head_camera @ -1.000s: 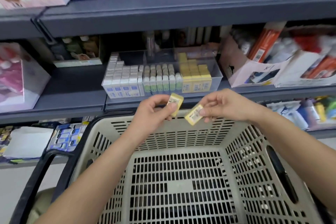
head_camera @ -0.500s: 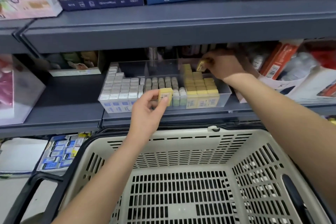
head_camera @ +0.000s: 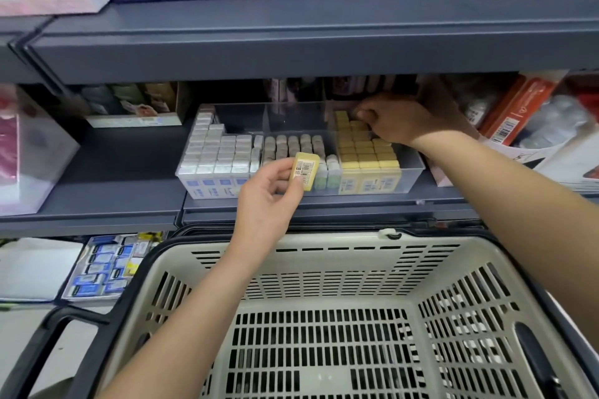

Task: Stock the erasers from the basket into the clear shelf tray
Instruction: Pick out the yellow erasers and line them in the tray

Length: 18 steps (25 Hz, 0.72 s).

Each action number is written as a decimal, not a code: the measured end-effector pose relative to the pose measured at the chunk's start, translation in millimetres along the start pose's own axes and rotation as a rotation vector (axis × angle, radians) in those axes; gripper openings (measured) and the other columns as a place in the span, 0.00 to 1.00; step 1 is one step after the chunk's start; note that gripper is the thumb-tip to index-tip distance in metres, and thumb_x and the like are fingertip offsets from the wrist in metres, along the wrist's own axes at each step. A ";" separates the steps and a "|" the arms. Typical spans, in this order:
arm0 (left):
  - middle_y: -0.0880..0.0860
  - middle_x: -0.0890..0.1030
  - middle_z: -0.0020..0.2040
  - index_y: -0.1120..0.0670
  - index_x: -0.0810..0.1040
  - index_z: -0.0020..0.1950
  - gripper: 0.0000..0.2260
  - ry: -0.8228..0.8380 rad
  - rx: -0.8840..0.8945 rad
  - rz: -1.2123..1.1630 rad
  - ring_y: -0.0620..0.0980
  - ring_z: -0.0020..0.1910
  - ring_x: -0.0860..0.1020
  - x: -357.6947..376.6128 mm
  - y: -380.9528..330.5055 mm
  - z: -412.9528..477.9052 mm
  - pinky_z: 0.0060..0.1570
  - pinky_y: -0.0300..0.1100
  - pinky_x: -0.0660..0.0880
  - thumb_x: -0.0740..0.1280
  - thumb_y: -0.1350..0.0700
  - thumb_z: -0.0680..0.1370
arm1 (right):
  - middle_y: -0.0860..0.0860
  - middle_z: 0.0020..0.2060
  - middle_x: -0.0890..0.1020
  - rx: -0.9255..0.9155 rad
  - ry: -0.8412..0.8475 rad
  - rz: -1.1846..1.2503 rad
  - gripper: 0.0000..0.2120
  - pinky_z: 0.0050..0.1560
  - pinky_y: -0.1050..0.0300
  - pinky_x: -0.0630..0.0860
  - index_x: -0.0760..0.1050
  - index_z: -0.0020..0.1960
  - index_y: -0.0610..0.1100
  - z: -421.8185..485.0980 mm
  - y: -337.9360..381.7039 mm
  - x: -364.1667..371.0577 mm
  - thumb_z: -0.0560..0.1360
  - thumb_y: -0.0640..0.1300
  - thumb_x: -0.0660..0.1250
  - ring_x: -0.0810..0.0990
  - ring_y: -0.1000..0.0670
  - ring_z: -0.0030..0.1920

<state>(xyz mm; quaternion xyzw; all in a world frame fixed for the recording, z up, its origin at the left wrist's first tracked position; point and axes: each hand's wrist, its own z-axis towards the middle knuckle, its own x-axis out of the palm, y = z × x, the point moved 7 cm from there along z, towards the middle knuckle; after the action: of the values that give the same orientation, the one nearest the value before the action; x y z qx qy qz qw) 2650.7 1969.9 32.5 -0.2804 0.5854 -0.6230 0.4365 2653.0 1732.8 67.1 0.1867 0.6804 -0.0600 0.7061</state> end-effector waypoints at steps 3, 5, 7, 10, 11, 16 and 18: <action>0.43 0.82 0.43 0.41 0.76 0.49 0.13 -0.004 -0.002 -0.005 0.40 0.41 0.80 -1.2 0.6 0.7 0.43 0.34 0.78 0.67 0.61 0.76 | 0.47 0.53 0.81 -0.038 -0.174 0.177 0.13 0.54 0.52 0.73 0.78 0.55 0.49 -28.1 26.7 -18.5 0.78 0.53 0.58 0.78 0.44 0.53; 0.44 0.82 0.43 0.42 0.77 0.49 0.12 0.003 0.009 -0.009 0.40 0.41 0.80 -0.7 -0.3 0.3 0.43 0.35 0.78 0.67 0.61 0.76 | 0.53 0.47 0.83 -0.143 -0.093 0.419 0.13 0.51 0.58 0.74 0.80 0.53 0.50 -55.9 58.3 -14.7 0.75 0.55 0.62 0.80 0.52 0.48; 0.45 0.82 0.44 0.43 0.77 0.50 0.12 0.027 0.031 -0.013 0.41 0.42 0.80 -0.3 -2.2 0.6 0.42 0.35 0.78 0.68 0.61 0.76 | 0.55 0.44 0.83 -0.250 -0.020 0.473 0.11 0.49 0.60 0.75 0.80 0.53 0.49 -80.6 85.4 -5.8 0.76 0.52 0.64 0.81 0.56 0.44; 0.45 0.79 0.52 0.44 0.75 0.55 0.13 0.018 0.073 0.037 0.41 0.43 0.79 -1.7 -3.9 -1.0 0.43 0.32 0.75 0.67 0.61 0.76 | 0.54 0.38 0.83 -0.226 -0.006 0.551 0.06 0.48 0.57 0.77 0.79 0.50 0.47 -90.3 86.2 -2.9 0.76 0.46 0.64 0.82 0.55 0.40; 0.45 0.76 0.54 0.45 0.73 0.58 0.15 -0.030 0.103 0.099 0.40 0.44 0.77 -4.5 -4.9 -2.7 0.45 0.30 0.73 0.67 0.61 0.76 | 0.55 0.38 0.83 -0.190 -0.023 0.586 0.06 0.48 0.57 0.78 0.78 0.50 0.47 -87.4 77.8 -7.2 0.76 0.47 0.65 0.82 0.55 0.40; 0.48 0.73 0.60 0.53 0.73 0.63 0.18 -0.204 0.240 0.465 0.44 0.62 0.66 -5.8 -12.3 -10.6 0.64 0.37 0.62 0.67 0.60 0.74 | 0.47 0.53 0.82 0.079 -0.260 0.354 0.10 0.53 0.63 0.69 0.78 0.57 0.46 -50.7 8.6 -39.9 0.77 0.44 0.64 0.78 0.46 0.55; 0.52 0.72 0.63 0.55 0.70 0.66 0.20 -0.166 0.191 0.522 0.48 0.66 0.65 -2.6 -8.9 -7.2 0.68 0.45 0.61 0.67 0.59 0.74 | 0.44 0.58 0.79 0.079 -0.308 0.212 0.12 0.55 0.60 0.67 0.77 0.59 0.42 -35.3 -2.0 -42.9 0.78 0.41 0.61 0.76 0.42 0.58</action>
<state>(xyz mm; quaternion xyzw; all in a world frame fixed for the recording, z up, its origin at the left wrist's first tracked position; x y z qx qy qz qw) 2643.8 1975.0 40.5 -0.1281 0.5385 -0.5169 0.6530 2616.3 1735.9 108.7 0.2733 0.5381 -0.0398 0.7964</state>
